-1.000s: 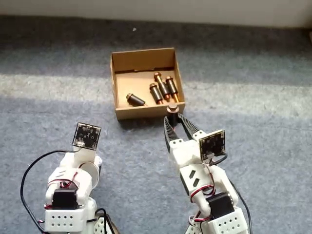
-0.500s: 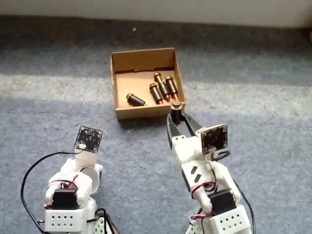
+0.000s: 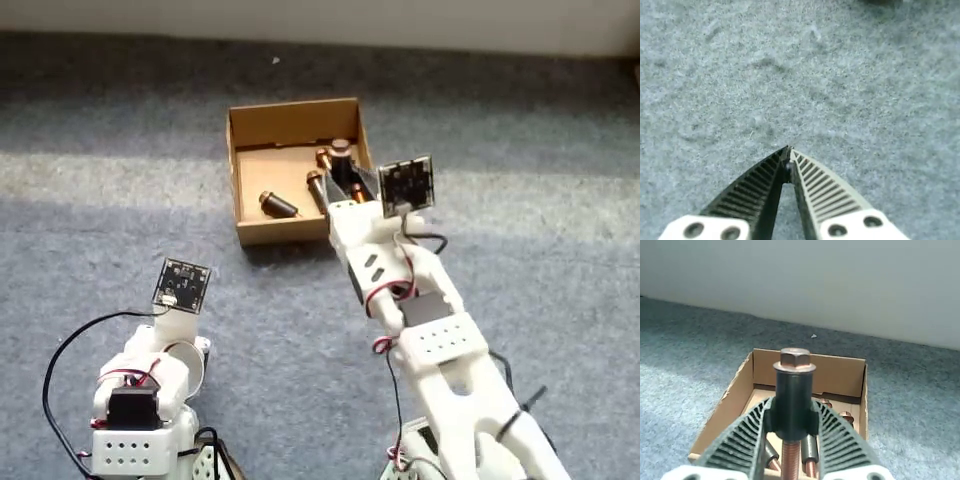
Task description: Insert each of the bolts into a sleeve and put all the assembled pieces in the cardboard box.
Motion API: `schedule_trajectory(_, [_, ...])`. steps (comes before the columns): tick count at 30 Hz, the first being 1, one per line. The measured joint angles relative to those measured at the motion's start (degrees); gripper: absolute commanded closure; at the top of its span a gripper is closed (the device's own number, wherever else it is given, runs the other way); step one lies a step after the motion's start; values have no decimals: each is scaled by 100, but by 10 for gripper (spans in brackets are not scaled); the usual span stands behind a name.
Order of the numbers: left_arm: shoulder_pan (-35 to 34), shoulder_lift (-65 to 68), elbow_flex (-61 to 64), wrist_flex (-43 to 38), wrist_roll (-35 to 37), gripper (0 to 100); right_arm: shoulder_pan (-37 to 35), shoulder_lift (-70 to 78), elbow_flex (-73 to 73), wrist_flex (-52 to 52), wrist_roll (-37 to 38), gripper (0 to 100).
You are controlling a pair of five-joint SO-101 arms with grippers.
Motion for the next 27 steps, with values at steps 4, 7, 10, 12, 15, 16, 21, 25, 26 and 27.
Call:
schedule_trajectory(4, [0,0,0,9,0,992,0,1582,-756,-589,0,993])
schedule_trajectory(7, [0,0,0,9,0,992,0,2611,-1275,-765,0,993])
schedule_trajectory(10, [0,0,0,9,0,992,0,3490,-1767,-782,0,993])
schedule_trajectory(12, [0,0,0,9,0,992,0,3982,-2031,-782,0,991])
schedule_trajectory(15, [0,0,0,9,0,992,0,4580,-2295,-782,0,985])
schedule_trajectory(16, [0,0,0,9,0,992,0,4695,-2338,-782,0,970])
schedule_trajectory(21, [0,0,0,9,0,992,114,4835,-2374,-782,0,856])
schedule_trajectory(25, [0,0,0,9,0,992,193,4826,-2470,-809,0,853])
schedule_trajectory(26, [0,0,0,9,0,992,193,4826,-2470,-826,0,853])
schedule_trajectory(27, [0,0,0,9,0,992,185,4826,-2470,-826,0,853])
